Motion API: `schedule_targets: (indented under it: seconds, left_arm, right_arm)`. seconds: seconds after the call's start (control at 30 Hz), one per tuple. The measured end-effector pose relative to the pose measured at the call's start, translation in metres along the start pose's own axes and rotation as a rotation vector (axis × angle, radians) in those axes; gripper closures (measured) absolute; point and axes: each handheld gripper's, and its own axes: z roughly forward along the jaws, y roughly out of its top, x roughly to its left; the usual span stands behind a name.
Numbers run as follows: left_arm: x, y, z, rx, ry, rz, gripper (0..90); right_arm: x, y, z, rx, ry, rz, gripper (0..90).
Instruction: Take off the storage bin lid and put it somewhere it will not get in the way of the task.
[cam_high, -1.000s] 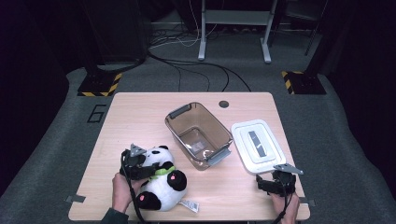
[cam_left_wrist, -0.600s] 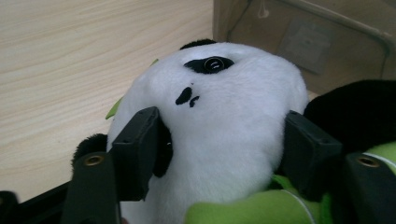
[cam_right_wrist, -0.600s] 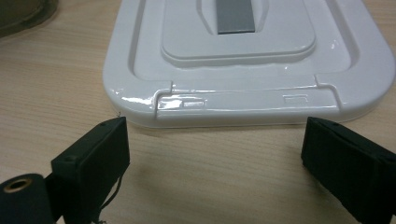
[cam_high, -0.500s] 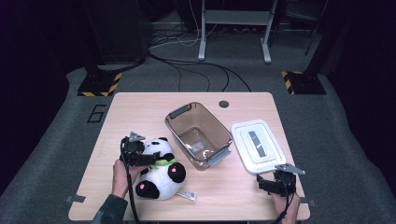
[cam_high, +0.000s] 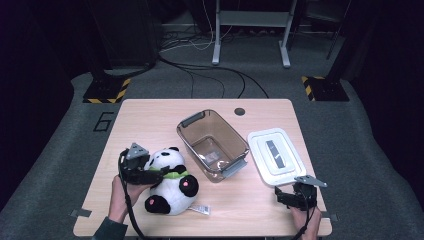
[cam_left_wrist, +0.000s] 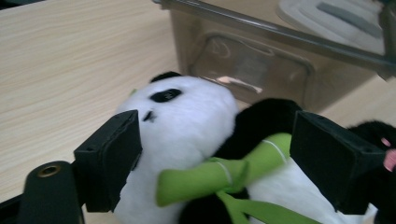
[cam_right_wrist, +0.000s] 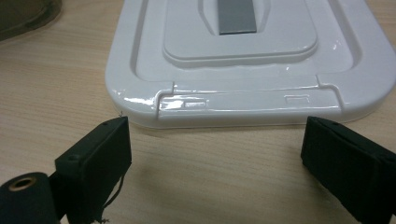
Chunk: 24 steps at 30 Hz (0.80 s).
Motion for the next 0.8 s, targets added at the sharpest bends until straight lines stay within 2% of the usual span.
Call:
schedule_targets:
  seconds: [0.03,0.1,0.17,0.27,0.3,0.4,0.47,0.5,0.73,0.77,0.8]
  left_arm:
    - [-0.003,-0.001,0.002,0.006,-0.005,0.009,23.3]
    - [-0.007,-0.002,0.007,0.043,-0.034,0.055,28.6]
    - [-0.01,-0.004,0.014,0.061,-0.056,0.075,34.8]
    - [-0.014,-0.007,0.025,0.103,-0.077,0.102,39.4]
    - [-0.013,-0.01,0.031,0.12,-0.101,0.096,43.7]
    - [-0.012,-0.01,0.035,0.128,-0.115,0.084,45.7]
    - [-0.014,-0.009,0.038,0.142,-0.113,0.07,47.8]
    - [-0.015,-0.008,0.039,0.177,-0.095,0.073,50.3]
    - [-0.011,-0.013,0.039,0.166,-0.092,0.048,53.2]
    - [-0.012,-0.014,0.038,0.154,-0.092,0.048,57.8]
    - [-0.012,-0.014,0.037,0.152,-0.101,0.052,57.8]
  right_arm:
    - [0.0,0.0,0.0,0.0,0.0,0.0,7.6]
    - [0.0,0.0,0.0,0.001,-0.003,-0.001,7.6]
    - [0.0,0.0,0.0,0.001,-0.002,-0.003,7.6]
    - [0.001,0.0,0.0,0.002,-0.005,-0.004,7.7]
    - [0.001,0.0,0.0,0.002,-0.006,-0.008,7.8]
    - [0.001,0.0,0.0,0.002,-0.007,-0.01,7.8]
    - [0.001,0.0,0.0,0.005,-0.007,-0.014,7.9]
    - [0.002,0.0,0.0,0.005,-0.012,-0.017,8.1]
    - [0.002,0.0,0.0,0.004,-0.012,-0.016,8.5]
    - [0.002,0.0,0.0,0.003,-0.012,-0.018,8.8]
    - [0.002,0.0,0.0,0.003,-0.012,-0.018,8.8]
